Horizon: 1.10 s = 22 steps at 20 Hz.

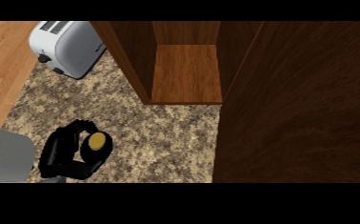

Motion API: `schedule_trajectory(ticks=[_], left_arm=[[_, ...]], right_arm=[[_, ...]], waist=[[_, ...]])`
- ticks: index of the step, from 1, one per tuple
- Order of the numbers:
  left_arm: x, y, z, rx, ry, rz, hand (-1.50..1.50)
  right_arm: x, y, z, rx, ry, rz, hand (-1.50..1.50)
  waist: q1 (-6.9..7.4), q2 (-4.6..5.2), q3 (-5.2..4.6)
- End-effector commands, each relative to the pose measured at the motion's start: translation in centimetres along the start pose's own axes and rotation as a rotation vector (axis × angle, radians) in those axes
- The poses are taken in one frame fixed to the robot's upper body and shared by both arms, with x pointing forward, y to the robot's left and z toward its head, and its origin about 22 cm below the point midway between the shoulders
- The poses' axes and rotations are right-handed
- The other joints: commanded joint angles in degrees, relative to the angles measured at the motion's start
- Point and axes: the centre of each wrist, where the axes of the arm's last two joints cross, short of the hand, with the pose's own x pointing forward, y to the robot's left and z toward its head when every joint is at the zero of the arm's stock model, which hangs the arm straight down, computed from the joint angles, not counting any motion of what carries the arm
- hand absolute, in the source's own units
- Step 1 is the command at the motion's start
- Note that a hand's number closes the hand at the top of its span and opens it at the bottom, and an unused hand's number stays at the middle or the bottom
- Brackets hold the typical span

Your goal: Pick up the wine, place it into the cabinet and close the cabinet

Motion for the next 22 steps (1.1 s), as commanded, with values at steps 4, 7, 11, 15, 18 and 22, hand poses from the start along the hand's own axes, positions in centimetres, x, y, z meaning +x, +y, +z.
schedule_trajectory(ticks=[4, 7, 11, 15, 18, 22], left_arm=[[0.9, -0.9, 1.7, 0.089, -0.079, -0.067, 1.50], [1.7, -2.2, -0.2, 0.102, -0.172, -0.085, 1.50], [5.4, -2.7, -2.0, 0.028, -0.161, 0.023, 1.50], [7.7, -5.9, -1.9, -0.015, -0.139, 0.085, 1.50], [10.2, -7.3, -2.7, -0.019, -0.146, 0.056, 1.50], [12.5, -9.6, -2.5, -0.045, -0.148, 0.040, 1.50]], right_arm=[[1.8, 0.5, 3.3, 0.020, -0.040, -0.025, -1.50], [1.9, 0.1, 1.9, 0.027, -0.031, -0.047, -1.50], [0.9, -0.2, 0.9, 0.034, -0.026, -0.032, -1.50], [1.4, -0.6, 1.0, 0.033, -0.029, -0.039, -1.50], [2.1, 0.1, 1.8, 0.016, -0.040, -0.038, -1.50], [1.5, -0.6, 2.9, 0.023, -0.039, -0.042, -1.50]], waist=[[0.09, 0.03, -0.08], [0.16, 0.09, -0.11], [0.32, 0.11, -0.09], [0.43, 0.03, -0.08], [0.22, 0.03, -0.10], [-0.01, 0.01, -0.05]])
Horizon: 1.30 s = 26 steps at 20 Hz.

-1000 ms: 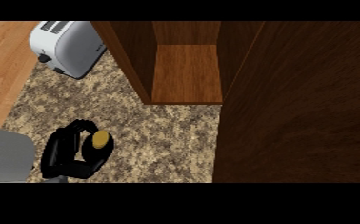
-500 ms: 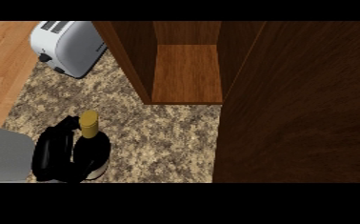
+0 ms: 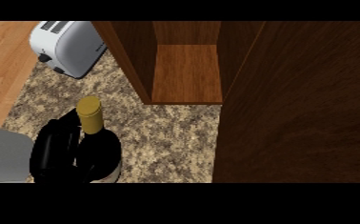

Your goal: Pick up the wine, place it into the cabinet and close the cabinet

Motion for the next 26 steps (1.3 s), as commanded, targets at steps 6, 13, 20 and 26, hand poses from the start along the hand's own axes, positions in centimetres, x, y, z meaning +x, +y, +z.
schedule_trajectory(ticks=[6, 13, 20, 26], left_arm=[[2.6, -7.7, -2.5, -0.081, 0.041, 0.058, 1.50], [5.7, -12.7, -5.1, -0.111, 0.028, 0.098, 1.50], [5.0, -17.6, -6.5, -0.089, 0.024, 0.094, 1.50], [5.8, -20.7, -9.6, -0.041, 0.009, 0.043, 1.50]], right_arm=[[0.3, 0.0, 1.7, 0.017, -0.054, -0.060, -1.50], [0.9, -0.6, 1.5, 0.010, -0.052, -0.067, -1.50], [0.1, -0.8, 2.0, 0.037, -0.044, -0.066, -1.50], [0.5, -0.8, 0.2, 0.039, -0.043, -0.039, -1.50]], waist=[[-0.41, 0.07, 0.02], [-0.49, 0.08, 0.01], [-0.81, 0.14, 0.01], [-0.78, 0.20, 0.00]])
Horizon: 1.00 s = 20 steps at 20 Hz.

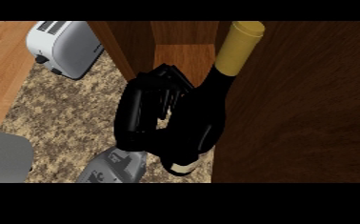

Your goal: Pick up the wine, place it into the cabinet and close the cabinet

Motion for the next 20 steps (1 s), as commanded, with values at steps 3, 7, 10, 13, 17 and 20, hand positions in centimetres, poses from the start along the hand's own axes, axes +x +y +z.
schedule_trajectory(ticks=[3, 7, 10, 13, 17, 20], left_arm=[[0.5, -1.5, -1.6, 0.038, 0.006, -0.028, 1.50], [-0.7, -2.3, -3.1, 0.049, -0.015, -0.074, 1.50], [-0.2, -2.2, -3.5, 0.050, -0.007, -0.088, 1.50], [-1.6, -3.0, -3.6, 0.062, -0.017, -0.096, 1.50], [-3.4, -0.9, -4.4, 0.110, 0.009, -0.038, 1.50], [-3.5, -1.1, -1.9, 0.119, 0.005, -0.034, 1.50]], right_arm=[[1.5, -0.3, 1.7, 0.038, -0.049, -0.041, -1.50], [2.3, 0.3, 2.9, 0.029, -0.041, -0.011, -1.50], [2.0, -0.3, 3.0, 0.044, -0.029, -0.009, -1.50], [2.0, -0.1, 2.8, 0.048, -0.047, -0.034, -1.50], [2.4, -0.5, 2.2, 0.046, -0.062, -0.026, -1.50], [2.2, 0.1, 3.3, 0.036, -0.043, -0.024, -1.50]], waist=[[0.19, -0.01, 0.00], [-0.24, 0.02, -0.01], [-0.09, -0.01, 0.01], [-0.39, 0.02, 0.00], [-0.51, 0.15, -0.03], [0.07, -0.05, -0.01]])
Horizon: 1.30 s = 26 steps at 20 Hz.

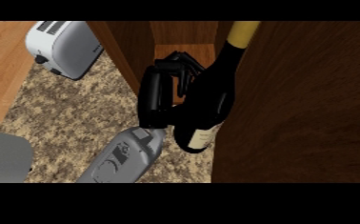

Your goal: Pick up the wine, place it into the cabinet and close the cabinet

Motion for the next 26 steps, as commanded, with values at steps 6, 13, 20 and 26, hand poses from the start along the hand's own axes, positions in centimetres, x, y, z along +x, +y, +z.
schedule_trajectory(ticks=[6, 13, 20, 26], left_arm=[[-3.6, 1.2, 0.0, 0.053, 0.008, -0.021, 1.50], [-6.9, 1.7, 0.6, 0.037, 0.003, -0.136, 1.50], [-7.7, 2.1, -0.2, 0.097, -0.039, -0.148, 1.50], [-9.3, 5.4, -1.8, 0.122, -0.041, -0.139, 1.50]], right_arm=[[1.3, -0.2, 2.3, 0.022, -0.055, -0.040, -1.50], [2.9, 0.3, 1.8, 0.034, -0.056, -0.040, -1.50], [0.9, 0.8, 1.5, 0.029, -0.063, -0.043, -1.50], [1.8, 1.5, 2.0, 0.018, -0.065, -0.051, -1.50]], waist=[[0.14, 0.01, 0.02], [0.05, 0.03, -0.03], [0.08, 0.05, 0.00], [0.27, 0.02, -0.02]])
